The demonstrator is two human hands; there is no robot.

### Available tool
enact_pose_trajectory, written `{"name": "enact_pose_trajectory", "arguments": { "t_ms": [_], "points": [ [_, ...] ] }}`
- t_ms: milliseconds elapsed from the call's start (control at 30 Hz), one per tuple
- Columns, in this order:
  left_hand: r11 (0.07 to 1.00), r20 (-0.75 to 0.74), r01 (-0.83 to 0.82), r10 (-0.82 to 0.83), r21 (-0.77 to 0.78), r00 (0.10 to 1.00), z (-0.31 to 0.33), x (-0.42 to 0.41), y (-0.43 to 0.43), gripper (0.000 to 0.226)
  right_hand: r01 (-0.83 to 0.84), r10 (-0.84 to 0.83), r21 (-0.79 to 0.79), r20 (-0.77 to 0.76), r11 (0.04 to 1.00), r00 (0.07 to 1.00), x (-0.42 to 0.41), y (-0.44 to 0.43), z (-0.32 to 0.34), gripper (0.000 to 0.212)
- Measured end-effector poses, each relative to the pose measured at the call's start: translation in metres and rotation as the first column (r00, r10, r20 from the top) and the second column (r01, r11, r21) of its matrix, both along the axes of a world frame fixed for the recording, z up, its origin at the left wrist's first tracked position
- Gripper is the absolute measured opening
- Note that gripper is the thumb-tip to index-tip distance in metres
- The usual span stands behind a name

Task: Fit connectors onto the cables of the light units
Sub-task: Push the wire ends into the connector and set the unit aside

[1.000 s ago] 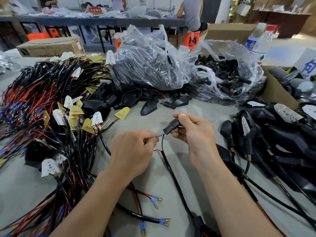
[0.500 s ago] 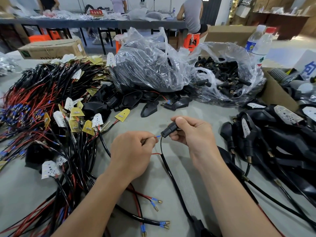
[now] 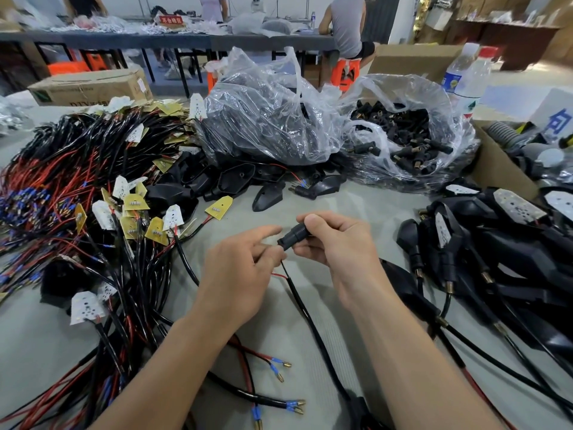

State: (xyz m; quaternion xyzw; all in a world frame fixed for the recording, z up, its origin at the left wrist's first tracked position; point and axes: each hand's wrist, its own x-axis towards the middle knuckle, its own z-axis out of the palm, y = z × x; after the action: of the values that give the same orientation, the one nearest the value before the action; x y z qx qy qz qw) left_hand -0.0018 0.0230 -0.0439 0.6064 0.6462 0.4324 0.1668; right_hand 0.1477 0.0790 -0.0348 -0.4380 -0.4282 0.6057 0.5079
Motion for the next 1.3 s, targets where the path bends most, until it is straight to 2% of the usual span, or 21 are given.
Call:
{"name": "enact_pose_trajectory", "arguments": {
  "t_ms": [100,233,300,400,500,633,733,867,933,1067,1200,1300],
  "points": [
    [1.0,0.091,0.025,-0.024,-0.013,0.996,0.002,0.0,-0.001,0.031,0.028,-0.029,-0.014,-0.036,1.0,0.999,0.002,0.002,0.001,0.019],
    [0.997,0.203,-0.072,0.074,-0.015,0.976,0.001,0.0,0.005,0.015,0.09,-0.094,-0.051,-0.09,0.995,0.991,0.007,0.005,0.001,0.018],
    [0.996,0.237,-0.081,0.085,-0.026,0.968,0.001,-0.003,0.006,0.016,0.111,-0.116,-0.056,-0.089,0.992,0.989,0.008,0.006,0.001,0.017],
    [0.999,0.274,-0.011,0.023,-0.045,0.961,0.0,-0.002,0.005,0.025,0.095,-0.099,-0.049,-0.071,0.994,0.993,0.007,0.004,0.001,0.012],
    [1.0,0.328,0.019,-0.015,-0.011,0.944,-0.002,0.0,0.004,0.016,0.046,-0.049,-0.055,-0.062,0.997,0.997,0.002,-0.001,0.001,0.01],
    [0.995,0.372,0.093,-0.07,-0.044,0.925,-0.005,-0.005,0.009,0.034,0.037,-0.044,-0.075,-0.095,0.996,0.994,0.004,0.0,0.004,0.01],
    [0.991,0.413,0.113,-0.073,-0.072,0.908,-0.005,-0.003,0.011,0.025,0.094,-0.109,-0.106,-0.155,0.99,0.982,0.005,0.002,0.005,0.009],
    [0.998,0.305,0.043,-0.027,-0.044,0.952,-0.006,-0.003,0.009,0.008,0.176,-0.201,-0.132,-0.206,0.975,0.958,0.009,0.005,0.005,0.01],
    [0.999,0.301,0.039,-0.029,-0.027,0.953,-0.005,-0.003,0.008,0.021,0.162,-0.181,-0.118,-0.178,0.98,0.967,0.009,0.005,0.004,0.011],
    [0.998,0.268,0.015,0.0,-0.054,0.964,-0.002,0.003,0.004,0.026,0.098,-0.103,-0.057,-0.093,0.994,0.99,0.003,0.002,0.0,0.009],
    [0.999,0.112,-0.05,0.051,-0.013,0.992,-0.001,0.003,0.001,0.009,0.061,-0.062,-0.019,-0.072,0.998,0.995,0.004,0.002,0.002,0.01],
    [0.994,-0.005,-0.078,0.079,0.077,0.997,0.002,0.0,-0.002,0.022,0.052,-0.052,0.029,-0.004,0.998,0.999,0.007,0.003,0.003,0.009]
  ]
}}
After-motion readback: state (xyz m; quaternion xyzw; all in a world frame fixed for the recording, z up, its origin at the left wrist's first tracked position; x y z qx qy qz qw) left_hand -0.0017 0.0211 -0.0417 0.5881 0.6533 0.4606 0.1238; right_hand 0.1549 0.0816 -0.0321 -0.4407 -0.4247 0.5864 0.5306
